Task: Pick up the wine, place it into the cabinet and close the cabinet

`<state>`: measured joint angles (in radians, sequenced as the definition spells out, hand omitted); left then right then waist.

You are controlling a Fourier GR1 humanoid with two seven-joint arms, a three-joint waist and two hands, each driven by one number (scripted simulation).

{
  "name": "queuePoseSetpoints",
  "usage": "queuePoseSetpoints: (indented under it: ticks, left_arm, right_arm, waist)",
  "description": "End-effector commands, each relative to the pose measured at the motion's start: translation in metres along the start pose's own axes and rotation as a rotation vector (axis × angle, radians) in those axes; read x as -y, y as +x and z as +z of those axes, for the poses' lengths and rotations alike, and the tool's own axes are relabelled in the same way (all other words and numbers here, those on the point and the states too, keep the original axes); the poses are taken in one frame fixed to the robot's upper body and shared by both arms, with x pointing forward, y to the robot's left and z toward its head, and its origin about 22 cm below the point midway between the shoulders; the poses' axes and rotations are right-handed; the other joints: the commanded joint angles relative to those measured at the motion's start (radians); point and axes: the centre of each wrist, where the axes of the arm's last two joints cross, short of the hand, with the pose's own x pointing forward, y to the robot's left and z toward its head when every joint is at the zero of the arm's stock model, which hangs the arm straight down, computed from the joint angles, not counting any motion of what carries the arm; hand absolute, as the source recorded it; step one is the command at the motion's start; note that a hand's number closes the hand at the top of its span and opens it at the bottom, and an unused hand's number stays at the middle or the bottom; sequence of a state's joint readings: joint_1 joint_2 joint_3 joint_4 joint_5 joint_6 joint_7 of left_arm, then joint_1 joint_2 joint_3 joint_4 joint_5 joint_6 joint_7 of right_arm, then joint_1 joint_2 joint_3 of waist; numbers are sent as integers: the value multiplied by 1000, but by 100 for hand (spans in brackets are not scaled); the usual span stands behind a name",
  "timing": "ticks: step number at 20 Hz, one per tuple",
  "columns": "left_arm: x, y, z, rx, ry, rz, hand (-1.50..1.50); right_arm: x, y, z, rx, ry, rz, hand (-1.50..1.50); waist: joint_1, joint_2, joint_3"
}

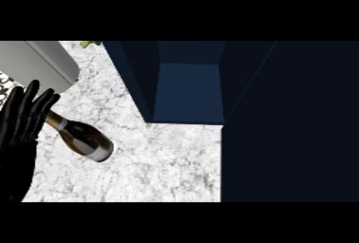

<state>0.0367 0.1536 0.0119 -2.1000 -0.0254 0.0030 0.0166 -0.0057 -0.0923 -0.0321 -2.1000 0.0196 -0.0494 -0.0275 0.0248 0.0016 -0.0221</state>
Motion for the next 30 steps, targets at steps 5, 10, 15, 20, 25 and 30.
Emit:
queuePoseSetpoints:
  ticks: [5, 10, 15, 20, 25, 30]
  left_arm:
    - [-70, -16, 11, -59, 158, 167, -150]
    - [-64, -20, 21, -249, 228, 438, -150]
    - [-76, 29, -8, -244, 217, 457, -150]
    - [-82, 40, -14, -249, 262, 444, -150]
    - [-96, 64, -4, -269, 268, 434, -150]
    - [-88, 68, -9, -293, 268, 464, -150]
  right_arm:
    - [-11, 26, 22, -37, 104, -36, -150]
    - [-25, 46, 26, -93, 301, -138, -150]
    - [-21, 77, 12, -103, 334, -151, -150]
    - [-11, 116, 29, -107, 337, -176, -150]
    - [-7, 123, 20, -103, 327, -153, -150]
    - [-30, 130, -3, -130, 327, -174, -150]
  waist:
    - [-25, -6, 21]
    - [-16, -9, 21]
    - [-19, -4, 22]
    - [-26, -4, 22]
    - [-23, -4, 22]
    - [-20, -4, 21]
